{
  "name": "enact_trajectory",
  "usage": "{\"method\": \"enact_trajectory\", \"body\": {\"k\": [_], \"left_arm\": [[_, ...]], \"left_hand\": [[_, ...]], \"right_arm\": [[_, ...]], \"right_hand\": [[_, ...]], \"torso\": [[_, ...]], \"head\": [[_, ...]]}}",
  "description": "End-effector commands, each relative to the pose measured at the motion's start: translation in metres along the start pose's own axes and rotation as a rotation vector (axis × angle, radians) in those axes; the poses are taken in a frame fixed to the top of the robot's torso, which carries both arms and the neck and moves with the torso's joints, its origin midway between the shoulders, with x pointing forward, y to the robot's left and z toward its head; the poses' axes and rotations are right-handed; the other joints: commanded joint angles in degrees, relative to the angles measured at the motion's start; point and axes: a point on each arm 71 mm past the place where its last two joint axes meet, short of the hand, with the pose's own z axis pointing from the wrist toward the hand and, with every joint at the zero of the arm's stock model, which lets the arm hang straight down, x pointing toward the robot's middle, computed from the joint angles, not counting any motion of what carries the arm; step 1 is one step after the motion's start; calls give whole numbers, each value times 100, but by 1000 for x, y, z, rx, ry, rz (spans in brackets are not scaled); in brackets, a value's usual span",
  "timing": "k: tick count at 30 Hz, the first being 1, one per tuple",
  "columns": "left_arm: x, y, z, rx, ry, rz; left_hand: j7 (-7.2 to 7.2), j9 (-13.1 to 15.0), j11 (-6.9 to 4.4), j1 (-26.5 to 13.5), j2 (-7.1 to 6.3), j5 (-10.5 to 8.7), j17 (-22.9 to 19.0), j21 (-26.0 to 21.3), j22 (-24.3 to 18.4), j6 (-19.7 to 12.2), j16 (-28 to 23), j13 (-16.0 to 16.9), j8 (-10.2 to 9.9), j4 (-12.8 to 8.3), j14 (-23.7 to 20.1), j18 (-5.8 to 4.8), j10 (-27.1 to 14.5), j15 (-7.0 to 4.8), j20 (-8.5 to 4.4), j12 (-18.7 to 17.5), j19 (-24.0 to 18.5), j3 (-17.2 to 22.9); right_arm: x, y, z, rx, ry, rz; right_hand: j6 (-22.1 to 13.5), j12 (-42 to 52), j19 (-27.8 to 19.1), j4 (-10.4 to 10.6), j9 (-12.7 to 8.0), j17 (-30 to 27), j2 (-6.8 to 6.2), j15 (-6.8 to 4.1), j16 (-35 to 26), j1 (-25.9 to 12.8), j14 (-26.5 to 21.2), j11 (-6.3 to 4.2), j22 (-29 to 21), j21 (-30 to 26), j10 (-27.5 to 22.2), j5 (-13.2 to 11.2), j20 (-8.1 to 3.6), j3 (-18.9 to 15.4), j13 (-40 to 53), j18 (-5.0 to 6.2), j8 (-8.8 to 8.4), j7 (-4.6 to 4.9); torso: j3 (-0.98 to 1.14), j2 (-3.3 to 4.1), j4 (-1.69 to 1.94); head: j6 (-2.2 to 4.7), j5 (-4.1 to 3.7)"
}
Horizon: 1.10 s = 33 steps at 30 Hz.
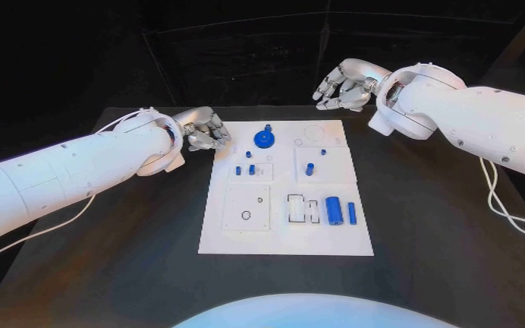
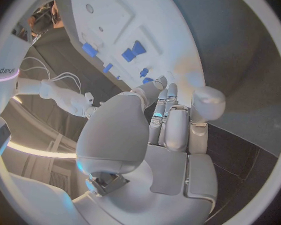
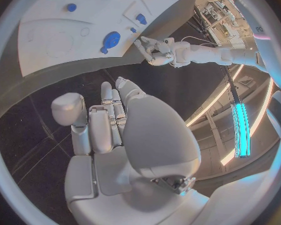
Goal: Assemble the parts on the task board
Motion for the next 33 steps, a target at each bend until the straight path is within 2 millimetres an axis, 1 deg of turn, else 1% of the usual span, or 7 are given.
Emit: {"method": "enact_trajectory", "body": {"k": [1,4,5,12,23,29,33], "left_arm": [[-15,0,-8,39,-164,-334],[-20,0,-17,72,-221,-562],[-20,-1,-19,84,-233,-645],[-17,-16,-29,189,-258,-972],[-13,-24,-35,237,-263,-1037],[-15,-22,-36,238,-278,-1036],[-15,-22,-37,240,-281,-1036]], "left_hand": [[3,4,-10,-20,48,35,-175,-202,-185,84,-105,33,44,-18,-12,36,85,49,4,93,-116,71],[17,-16,-14,-133,10,33,-890,-959,-881,138,-515,63,80,-15,-297,185,66,63,21,187,-445,116],[9,-18,-14,-163,12,32,-1006,-1092,-1002,147,-580,77,88,-2,-345,206,93,59,28,224,-503,103],[-63,-24,-106,-299,35,26,-1346,-1673,-1487,215,-764,253,174,54,-570,302,247,7,0,626,-788,-189],[-70,-30,-109,-294,67,28,-1497,-1880,-1664,221,-837,309,201,51,-650,328,211,6,-5,745,-864,-276],[-69,-30,-111,-283,80,28,-1526,-1928,-1704,227,-850,324,212,45,-668,334,198,5,-5,779,-881,-294],[-69,-30,-111,-283,80,28,-1526,-1928,-1704,227,-850,324,212,45,-668,334,198,5,-5,779,-881,-294]], "right_arm": [[3,-4,-5,3,-26,-189],[11,-7,-10,3,-36,-281],[14,-8,-11,4,-36,-306],[42,-13,-19,2,-6,-432],[67,-19,-23,37,96,-507],[74,-20,-24,40,127,-512],[79,-20,-24,38,143,-510]], "right_hand": [[123,-263,58,-40,-20,-12,-56,-50,-26,55,176,-7,11,-41,141,-53,2,155,-298,61,-20,-42],[212,-391,101,-62,-19,-22,-131,-59,-38,47,185,-5,71,-16,165,-94,0,227,-449,50,-49,-62],[226,-424,107,-67,-19,-18,-146,-56,-36,45,188,-3,76,-15,152,-100,1,244,-484,47,-56,-68],[218,-637,161,-53,-30,22,-276,-18,-4,-33,228,35,135,10,73,-134,27,331,-724,31,-163,-64],[7,-990,178,-18,-32,-128,-529,101,-124,-195,206,191,66,-44,-224,-208,130,382,-1160,34,-452,64],[11,-1041,179,-36,-25,-159,-526,122,-145,-189,204,213,40,-65,-284,-214,154,408,-1270,40,-503,78],[39,-1045,181,-44,-20,-184,-500,124,-163,-175,201,215,34,-71,-277,-220,160,438,-1307,42,-509,79]], "torso": [[-6,6,4],[1,-1,-5],[4,-1,-3],[5,9,-6],[6,18,-9],[13,12,-1],[4,17,5]], "head": [[64,-75],[92,-169],[120,-242],[227,-416],[236,-446],[231,-444],[216,-420]]}}
